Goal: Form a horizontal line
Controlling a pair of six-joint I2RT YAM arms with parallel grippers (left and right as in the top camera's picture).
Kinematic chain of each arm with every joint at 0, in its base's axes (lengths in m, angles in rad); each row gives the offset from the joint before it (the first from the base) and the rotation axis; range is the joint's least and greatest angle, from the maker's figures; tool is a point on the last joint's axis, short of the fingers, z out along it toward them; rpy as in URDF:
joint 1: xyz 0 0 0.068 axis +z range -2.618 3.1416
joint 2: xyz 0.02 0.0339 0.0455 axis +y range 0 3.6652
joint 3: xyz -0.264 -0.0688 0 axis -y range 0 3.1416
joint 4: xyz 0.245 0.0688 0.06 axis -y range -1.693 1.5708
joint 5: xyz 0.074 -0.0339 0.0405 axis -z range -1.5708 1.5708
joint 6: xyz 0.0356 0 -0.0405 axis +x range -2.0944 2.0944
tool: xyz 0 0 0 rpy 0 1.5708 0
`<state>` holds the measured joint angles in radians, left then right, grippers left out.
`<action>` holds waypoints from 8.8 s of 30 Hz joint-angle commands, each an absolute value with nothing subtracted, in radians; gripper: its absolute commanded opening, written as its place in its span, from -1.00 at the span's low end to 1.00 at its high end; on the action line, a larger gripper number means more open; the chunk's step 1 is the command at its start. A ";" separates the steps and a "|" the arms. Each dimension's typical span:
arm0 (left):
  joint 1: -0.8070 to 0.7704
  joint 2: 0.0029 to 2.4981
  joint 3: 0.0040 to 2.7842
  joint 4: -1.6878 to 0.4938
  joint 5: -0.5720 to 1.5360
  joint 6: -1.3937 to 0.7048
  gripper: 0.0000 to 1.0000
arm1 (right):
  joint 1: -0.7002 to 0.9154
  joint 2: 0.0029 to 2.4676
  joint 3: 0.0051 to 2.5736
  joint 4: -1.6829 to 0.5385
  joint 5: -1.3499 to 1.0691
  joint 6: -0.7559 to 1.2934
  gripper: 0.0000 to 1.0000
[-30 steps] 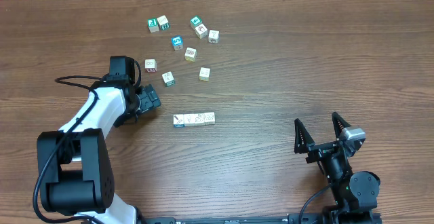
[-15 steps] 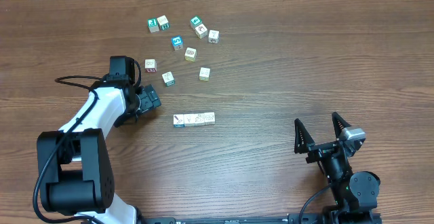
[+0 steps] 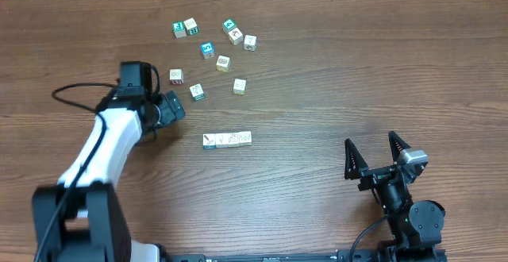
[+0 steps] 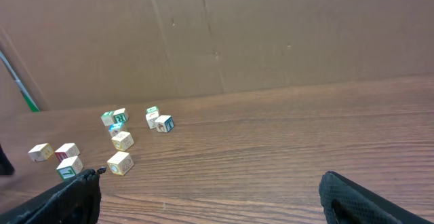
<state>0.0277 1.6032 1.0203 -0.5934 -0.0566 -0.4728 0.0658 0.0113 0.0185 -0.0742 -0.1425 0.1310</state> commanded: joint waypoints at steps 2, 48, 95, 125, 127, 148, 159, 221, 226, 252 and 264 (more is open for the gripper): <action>0.026 1.491 1.016 -0.628 -0.055 -0.486 0.99 | 0.061 0.003 0.008 -0.070 -0.143 0.133 1.00; 0.003 1.095 0.370 0.287 0.178 -0.337 0.99 | 0.061 0.003 0.008 -0.070 -0.143 0.133 1.00; -0.001 0.121 0.005 -0.078 -0.001 -0.265 0.99 | 0.061 0.003 0.008 -0.070 -0.143 0.133 1.00; -0.001 0.003 0.005 -0.079 0.000 -0.089 0.99 | 0.061 0.003 0.008 -0.070 -0.143 0.133 1.00; -0.001 0.003 0.005 -0.078 0.000 -0.089 0.99 | 0.061 0.003 0.008 -0.070 -0.143 0.133 1.00; -0.001 0.004 0.005 -0.078 0.000 -0.089 0.99 | 0.061 0.003 0.008 -0.070 -0.143 0.133 1.00; -0.001 0.004 0.005 -0.078 0.000 -0.089 0.99 | 0.061 0.003 0.008 -0.070 -0.143 0.133 1.00; -0.001 0.004 0.005 -0.078 0.000 -0.089 0.99 | 0.061 0.003 0.008 -0.070 -0.143 0.133 1.00; -0.001 0.004 0.005 -0.078 0.000 -0.089 0.99 | 0.061 0.003 0.008 -0.070 -0.143 0.133 1.00; -0.001 0.004 0.005 -0.078 0.000 -0.089 0.99 | 0.061 0.003 0.008 -0.070 -0.143 0.133 1.00; -0.001 0.004 0.005 -0.078 0.000 -0.089 0.99 | 0.061 0.003 0.008 -0.070 -0.143 0.133 1.00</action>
<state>0.0063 0.0158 0.0086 -0.0769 0.0101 -0.1184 0.0662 0.0109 0.0185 -0.0742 -0.1421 0.1303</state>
